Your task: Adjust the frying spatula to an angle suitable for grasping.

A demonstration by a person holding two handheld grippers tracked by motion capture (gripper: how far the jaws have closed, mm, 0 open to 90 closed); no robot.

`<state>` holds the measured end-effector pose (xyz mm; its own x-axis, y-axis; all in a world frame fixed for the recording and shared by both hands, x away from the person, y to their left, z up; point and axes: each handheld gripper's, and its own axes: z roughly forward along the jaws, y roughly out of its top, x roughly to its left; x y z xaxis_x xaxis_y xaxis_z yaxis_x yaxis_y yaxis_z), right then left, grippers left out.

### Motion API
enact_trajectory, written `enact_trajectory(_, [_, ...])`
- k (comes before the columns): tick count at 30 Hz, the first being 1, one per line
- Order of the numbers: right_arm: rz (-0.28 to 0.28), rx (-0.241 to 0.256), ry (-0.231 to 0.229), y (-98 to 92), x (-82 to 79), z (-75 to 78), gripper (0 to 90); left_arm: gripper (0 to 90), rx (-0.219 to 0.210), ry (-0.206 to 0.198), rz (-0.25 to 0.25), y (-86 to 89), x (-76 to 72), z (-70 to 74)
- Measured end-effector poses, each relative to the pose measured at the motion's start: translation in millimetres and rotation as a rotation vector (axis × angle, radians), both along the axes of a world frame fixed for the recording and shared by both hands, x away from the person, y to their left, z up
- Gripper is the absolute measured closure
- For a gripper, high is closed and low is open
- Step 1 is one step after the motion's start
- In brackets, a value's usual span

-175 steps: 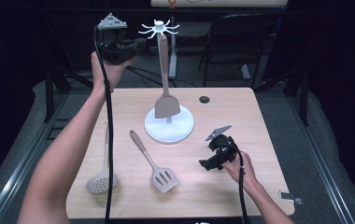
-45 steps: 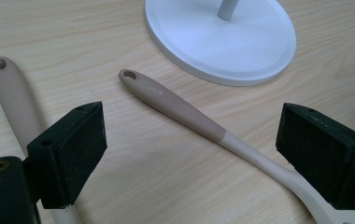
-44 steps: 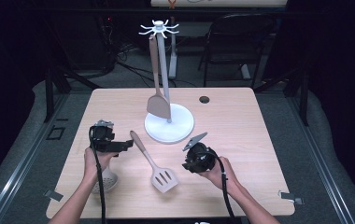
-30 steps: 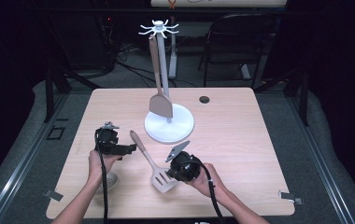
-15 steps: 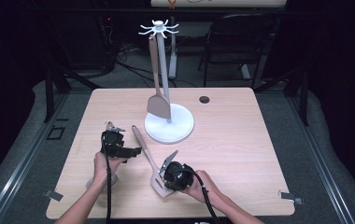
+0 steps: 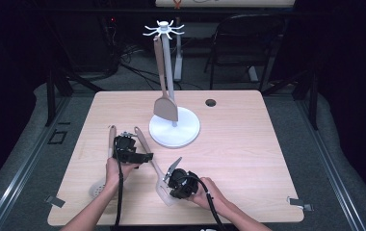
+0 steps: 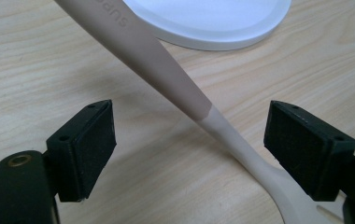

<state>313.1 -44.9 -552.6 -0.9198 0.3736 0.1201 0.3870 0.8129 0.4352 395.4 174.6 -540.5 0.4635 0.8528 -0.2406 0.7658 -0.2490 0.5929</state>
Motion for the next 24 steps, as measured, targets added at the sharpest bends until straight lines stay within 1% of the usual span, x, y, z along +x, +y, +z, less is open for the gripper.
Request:
enact_trajectory(1, [0.005, 0.001, -0.003, -0.3, 0.2, -0.1, 90.0, 19.5, -0.001, 0.005, 0.001, -3.5, 3.7, -3.0])
enact_trajectory(3, [0.006, 0.002, -0.002, -0.3, 0.3, -0.2, 90.0, 21.6, -0.002, 0.011, -0.004, -6.1, 6.5, -5.2])
enact_trajectory(4, [0.015, -0.015, -0.008, -1.2, 1.4, 0.4, 90.0, 23.0, 0.001, 0.007, -0.004, -7.0, 7.4, -6.0])
enact_trajectory(5, [0.009, -0.004, -0.003, -1.1, 1.2, -0.1, 90.0, 25.3, 0.001, 0.007, -0.004, -7.0, 7.4, -6.0])
enact_trajectory(7, [0.007, 0.001, 0.000, -1.6, 1.8, -0.4, 90.0, 30.3, -0.005, 0.008, -0.008, -8.1, 10.3, -8.8])
enact_trajectory(8, [0.007, 0.004, 0.005, -1.8, 2.1, -0.4, 90.0, 31.7, -0.012, 0.019, -0.007, -9.0, 12.3, -11.6])
enact_trajectory(10, [0.009, 0.003, 0.008, -2.0, 2.5, -0.3, 90.0, 35.7, -0.014, 0.027, -0.006, -9.7, 13.6, -13.4])
enact_trajectory(11, [0.009, 0.003, 0.008, -2.0, 2.5, -0.3, 90.0, 35.7, -0.017, 0.029, -0.005, -10.1, 14.6, -14.8])
enact_trajectory(12, [0.010, 0.002, 0.006, -2.1, 2.6, -0.3, 90.0, 39.1, -0.015, 0.035, 0.003, -10.9, 16.3, -16.6])
enact_trajectory(14, [0.009, 0.002, 0.007, -2.1, 2.6, -0.3, 90.0, 42.8, -0.018, 0.038, 0.005, -12.0, 17.3, -16.8])
enact_trajectory(18, [0.009, 0.003, 0.007, -2.2, 2.8, -0.3, 90.0, 46.3, -0.016, 0.040, 0.009, -12.8, 18.8, -17.4])
enact_trajectory(20, [0.009, 0.002, 0.008, -2.3, 2.9, -0.3, 90.0, 49.3, -0.024, 0.044, 0.018, -12.3, 20.5, -19.2])
enact_trajectory(21, [0.010, 0.003, 0.007, -2.2, 2.8, -0.3, 90.0, 50.1, -0.035, 0.053, 0.019, -11.4, 22.2, -20.6])
enact_trajectory(24, [0.011, 0.001, 0.008, -2.0, 2.7, -0.2, 90.0, 51.5, -0.042, 0.062, 0.021, -11.4, 23.3, -21.5])
